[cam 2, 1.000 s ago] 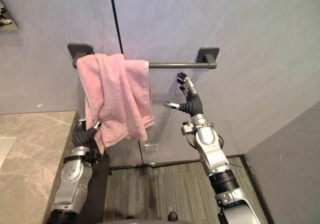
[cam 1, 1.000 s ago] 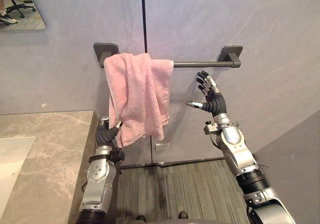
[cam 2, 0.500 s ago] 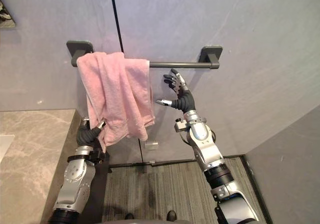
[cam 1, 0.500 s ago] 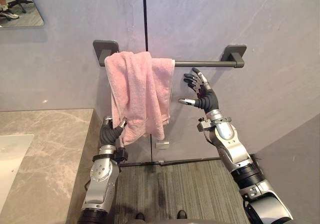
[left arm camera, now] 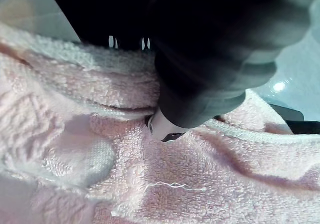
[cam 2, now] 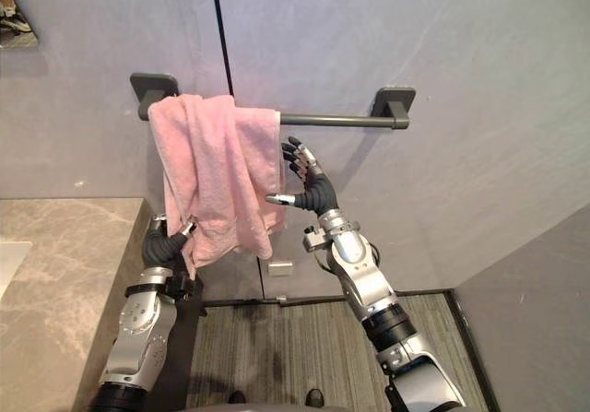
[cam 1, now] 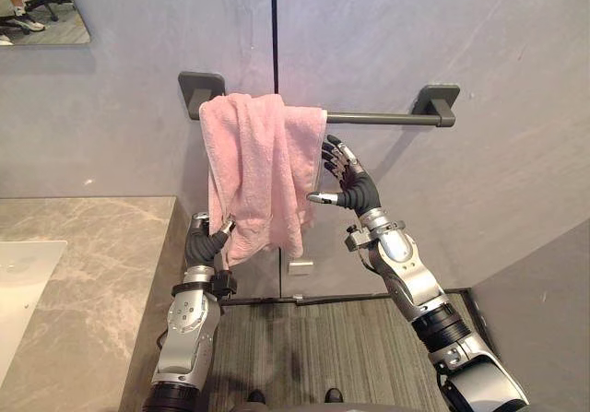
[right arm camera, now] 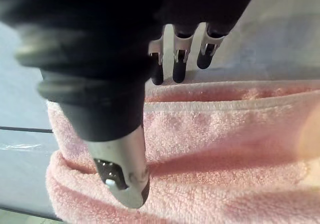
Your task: Organize washtable
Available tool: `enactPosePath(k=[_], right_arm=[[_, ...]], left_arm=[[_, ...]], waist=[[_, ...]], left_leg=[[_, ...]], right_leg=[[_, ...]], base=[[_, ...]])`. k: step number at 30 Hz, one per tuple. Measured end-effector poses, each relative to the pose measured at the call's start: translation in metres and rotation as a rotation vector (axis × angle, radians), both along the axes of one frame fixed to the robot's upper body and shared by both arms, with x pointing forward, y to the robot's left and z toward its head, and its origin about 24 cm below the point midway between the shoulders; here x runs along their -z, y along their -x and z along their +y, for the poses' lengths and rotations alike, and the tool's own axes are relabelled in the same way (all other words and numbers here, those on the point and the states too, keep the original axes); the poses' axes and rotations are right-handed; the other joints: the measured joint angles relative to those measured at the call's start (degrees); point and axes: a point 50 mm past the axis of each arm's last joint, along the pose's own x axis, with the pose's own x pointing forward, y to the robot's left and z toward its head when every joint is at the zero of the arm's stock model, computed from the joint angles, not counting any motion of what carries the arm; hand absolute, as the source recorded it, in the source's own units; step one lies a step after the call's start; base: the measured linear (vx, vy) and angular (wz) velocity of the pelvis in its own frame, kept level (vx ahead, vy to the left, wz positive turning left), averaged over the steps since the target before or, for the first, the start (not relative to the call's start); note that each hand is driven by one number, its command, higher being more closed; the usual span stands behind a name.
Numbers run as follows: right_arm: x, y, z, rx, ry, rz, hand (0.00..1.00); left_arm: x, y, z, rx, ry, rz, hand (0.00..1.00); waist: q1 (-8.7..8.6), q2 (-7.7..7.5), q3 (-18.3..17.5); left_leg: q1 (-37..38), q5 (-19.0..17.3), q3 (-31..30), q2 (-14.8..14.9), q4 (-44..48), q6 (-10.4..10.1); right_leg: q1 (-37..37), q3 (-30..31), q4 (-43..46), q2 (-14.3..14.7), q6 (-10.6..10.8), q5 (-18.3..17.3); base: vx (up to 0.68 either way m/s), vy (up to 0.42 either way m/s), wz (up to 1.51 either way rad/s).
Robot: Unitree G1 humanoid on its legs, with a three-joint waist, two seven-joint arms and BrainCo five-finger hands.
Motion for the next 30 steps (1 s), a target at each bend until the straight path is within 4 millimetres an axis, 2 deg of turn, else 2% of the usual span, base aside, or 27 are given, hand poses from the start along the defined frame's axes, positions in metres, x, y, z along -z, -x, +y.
enactPosePath(k=[1, 2, 6, 30], right_arm=[[0.0000, -0.0005, 0.0008, -0.001, -0.002, 0.001, 0.00], [-0.0001, -0.0013, 0.0014, -0.001, -0.002, 0.003, 1.00], [-0.0026, -0.0068, 0.0043, -0.002, 0.004, 0.002, 1.00], [-0.0046, -0.0074, 0.0066, -0.009, -0.004, -0.002, 1.00]], left_arm=[[0.0000, 0.0000, 0.0000, 0.000, 0.000, 0.000, 1.00], [0.0000, 0.0000, 0.0000, 0.000, 0.000, 0.000, 1.00], [0.0000, 0.0000, -0.0004, 0.001, 0.000, 0.000, 1.00], [0.0002, -0.0003, -0.0034, 0.025, -0.003, -0.001, 1.00]], waist=[[-0.01, -0.08, -0.05], [-0.02, -0.09, -0.06], [0.07, -0.09, -0.06], [0.16, -0.09, -0.06]], left_leg=[[0.00, 0.00, 0.00, 0.00, 0.00, 0.00], [0.00, 0.00, 0.00, 0.00, 0.00, 0.00], [-0.10, 0.02, -0.22, 0.02, 0.01, -0.02], [-0.26, 0.02, -0.54, 0.01, -0.01, -0.03]], right_leg=[[0.00, 0.00, 0.00, 0.00, 0.00, 0.00], [0.00, 0.00, 0.00, 0.00, 0.00, 0.00], [0.00, -0.13, 0.00, 0.01, -0.08, -0.05], [0.00, -0.18, 0.00, -0.01, -0.14, -0.11]], base=[[0.00, 0.000, 0.00], [0.00, 0.000, 0.00], [0.00, 0.000, 0.02], [0.00, 0.000, 0.00]])
